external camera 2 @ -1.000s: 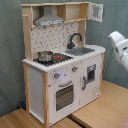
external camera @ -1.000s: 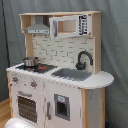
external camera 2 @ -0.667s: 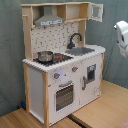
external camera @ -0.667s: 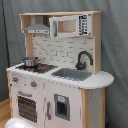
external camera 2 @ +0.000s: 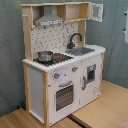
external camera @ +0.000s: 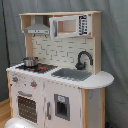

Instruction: Play with the kitchen

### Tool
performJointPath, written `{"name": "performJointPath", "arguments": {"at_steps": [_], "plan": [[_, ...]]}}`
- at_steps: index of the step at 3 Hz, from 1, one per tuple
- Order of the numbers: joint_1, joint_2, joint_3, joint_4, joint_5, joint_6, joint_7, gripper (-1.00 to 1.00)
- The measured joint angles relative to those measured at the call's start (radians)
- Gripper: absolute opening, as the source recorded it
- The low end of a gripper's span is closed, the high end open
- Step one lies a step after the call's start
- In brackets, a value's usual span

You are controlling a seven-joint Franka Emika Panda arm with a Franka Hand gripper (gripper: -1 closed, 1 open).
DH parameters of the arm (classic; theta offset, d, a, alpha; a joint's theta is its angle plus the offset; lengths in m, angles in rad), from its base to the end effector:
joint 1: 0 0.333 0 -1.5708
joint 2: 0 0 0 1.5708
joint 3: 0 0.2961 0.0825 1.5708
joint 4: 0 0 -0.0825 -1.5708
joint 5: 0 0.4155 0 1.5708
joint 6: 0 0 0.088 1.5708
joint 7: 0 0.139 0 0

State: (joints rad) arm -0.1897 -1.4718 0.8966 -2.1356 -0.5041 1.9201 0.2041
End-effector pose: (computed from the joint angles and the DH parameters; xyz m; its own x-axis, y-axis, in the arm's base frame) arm 0.1110 0.3778 0.7065 0.3627 0.7053 0.6091 -0.4648 -0.4295 0.7742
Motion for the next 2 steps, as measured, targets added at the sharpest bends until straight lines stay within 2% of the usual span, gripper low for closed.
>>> {"name": "performJointPath", "arguments": {"at_steps": [1, 2], "plan": [[0.008, 0.001, -0.103, -0.006, -0.002, 0.013, -0.001, 1.00], [0.008, 0.004, -0.163, -0.039, -0.002, 0.091, -0.002, 1.00]]}}
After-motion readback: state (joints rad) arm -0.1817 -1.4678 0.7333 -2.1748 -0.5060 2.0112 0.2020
